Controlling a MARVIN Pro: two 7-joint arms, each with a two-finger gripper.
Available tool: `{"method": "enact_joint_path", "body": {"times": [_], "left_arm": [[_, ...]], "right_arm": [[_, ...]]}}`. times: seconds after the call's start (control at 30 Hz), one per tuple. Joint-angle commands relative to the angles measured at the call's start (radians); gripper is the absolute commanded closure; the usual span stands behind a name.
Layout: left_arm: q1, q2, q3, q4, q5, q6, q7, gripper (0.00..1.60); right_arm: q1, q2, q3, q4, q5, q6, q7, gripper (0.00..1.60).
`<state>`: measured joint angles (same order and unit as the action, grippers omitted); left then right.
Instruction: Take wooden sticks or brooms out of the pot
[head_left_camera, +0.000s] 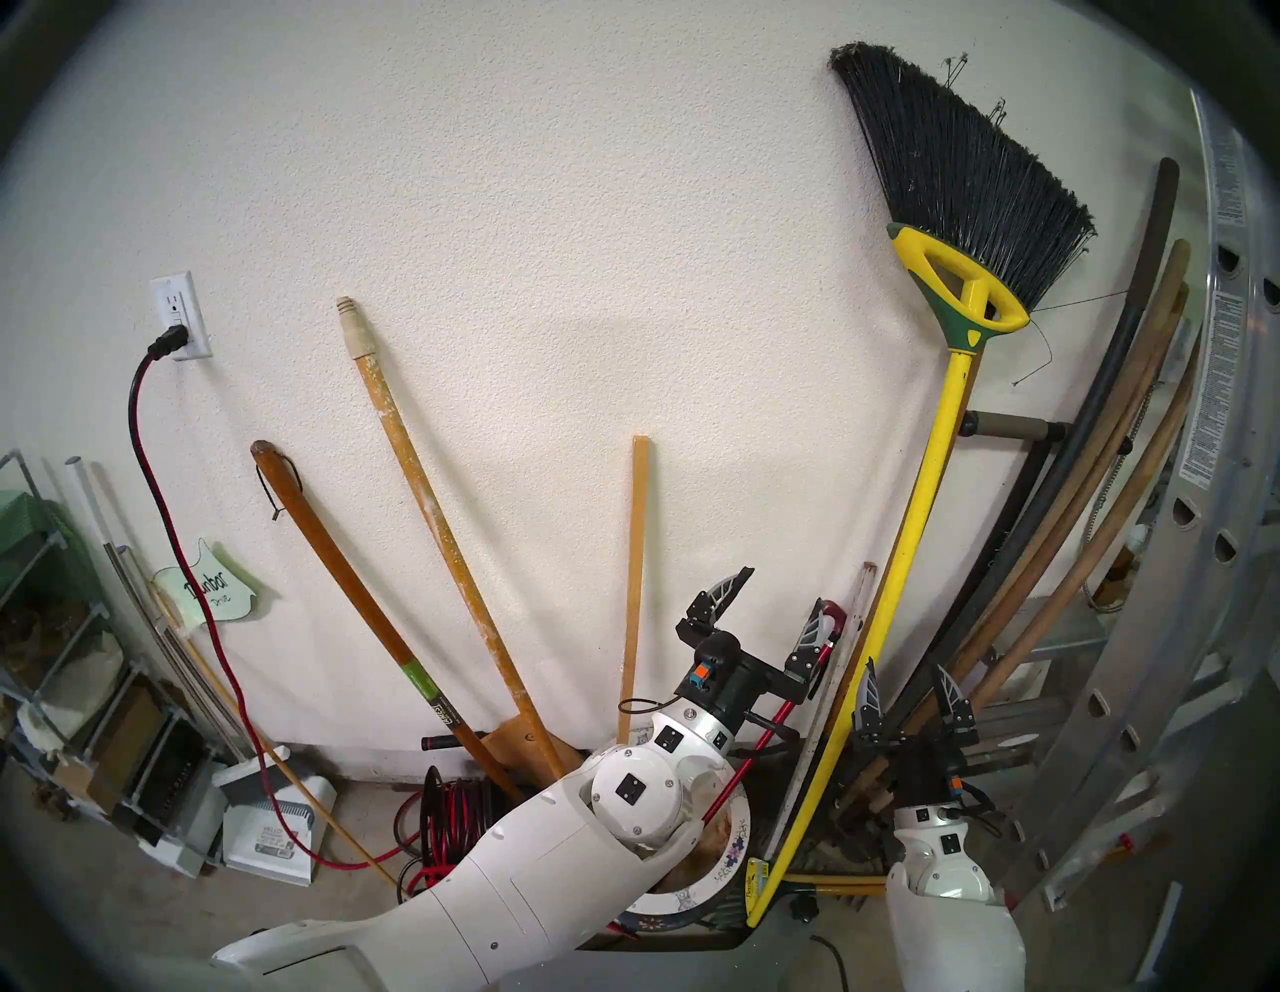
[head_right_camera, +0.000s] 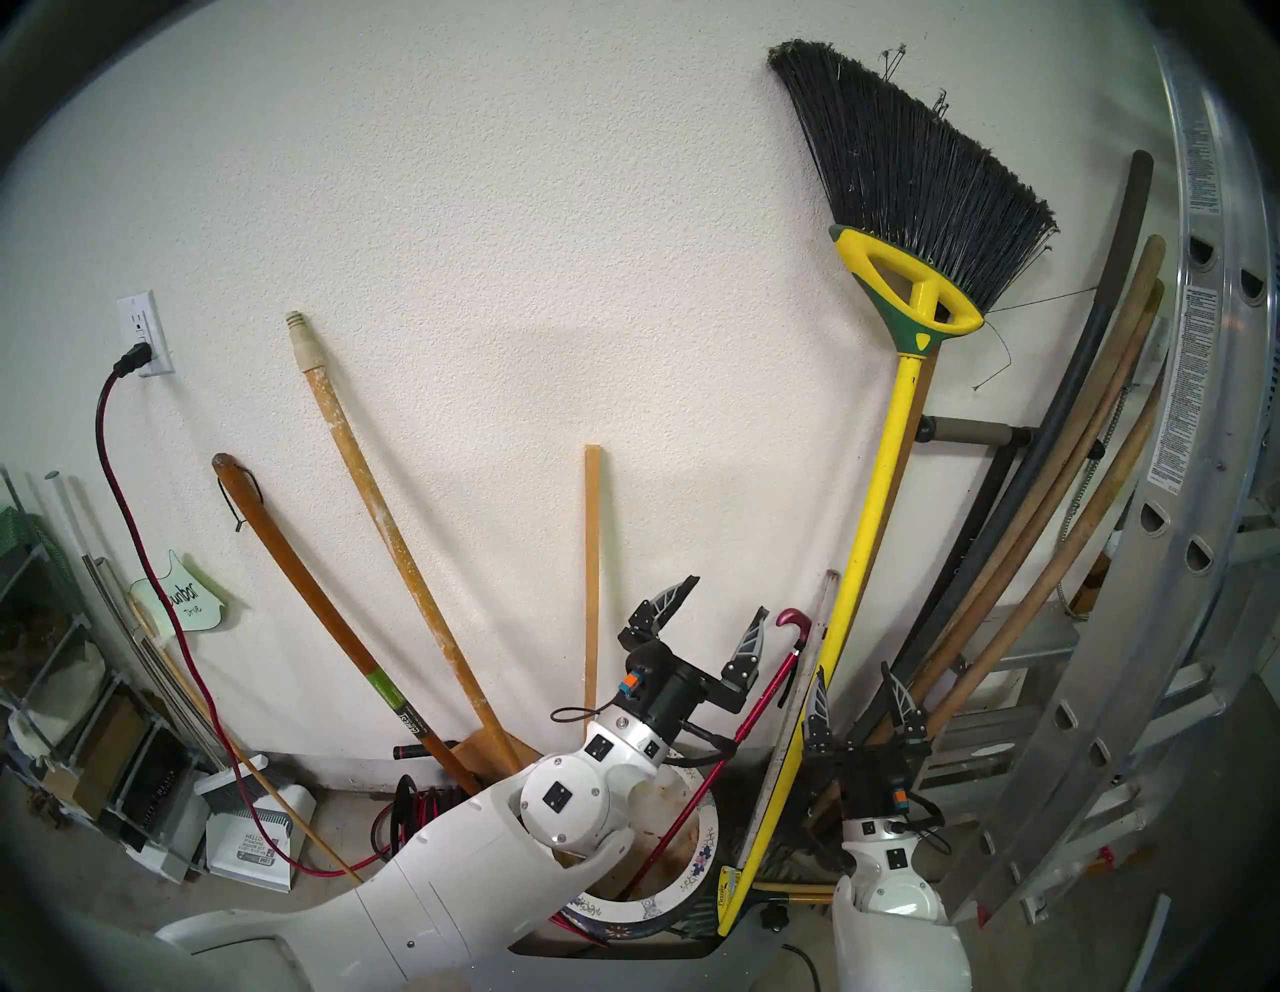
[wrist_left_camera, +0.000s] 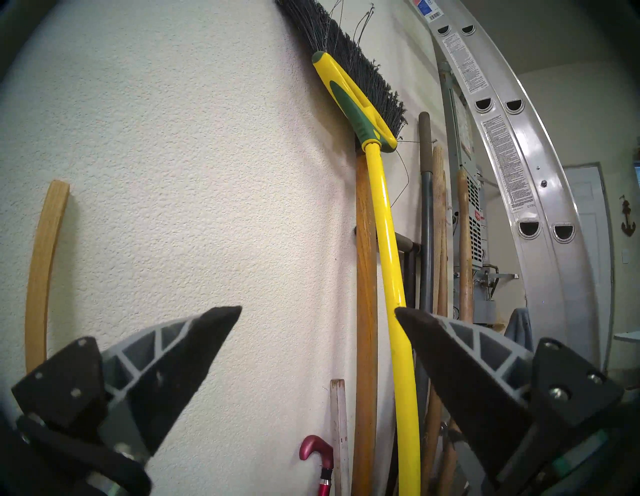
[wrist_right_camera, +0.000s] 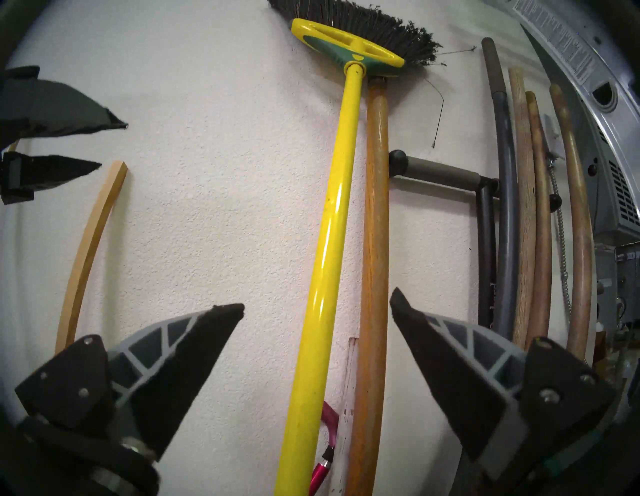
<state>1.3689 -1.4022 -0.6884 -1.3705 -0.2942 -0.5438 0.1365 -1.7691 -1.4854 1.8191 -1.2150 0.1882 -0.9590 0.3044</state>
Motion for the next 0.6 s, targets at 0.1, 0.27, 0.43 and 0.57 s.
{"method": "enact_joint_path", "body": {"times": [0.1,0.27,0.43,0.57], "left_arm": [[0.028,0.024,-0.022,-0.039,0.01,-0.047,0.031,0.0],[0.055,0.073,-0.059,-0.078,0.06,-0.092,0.086,0.0],[0.075,0.13,-0.12,-0.106,0.108,-0.127,0.145,0.0],[0.099,0.181,-0.185,-0.142,0.126,-0.155,0.198,0.0]], "right_arm": [[-0.071,-0.039,0.027,-0.167,0.043,-0.001,0.037,0.0],[-0.101,-0.048,0.045,-0.247,0.075,-0.001,0.05,0.0],[-0.127,-0.053,0.056,-0.321,0.097,-0.001,0.063,0.0],[-0.142,-0.056,0.065,-0.383,0.116,-0.001,0.072,0.0]]}}
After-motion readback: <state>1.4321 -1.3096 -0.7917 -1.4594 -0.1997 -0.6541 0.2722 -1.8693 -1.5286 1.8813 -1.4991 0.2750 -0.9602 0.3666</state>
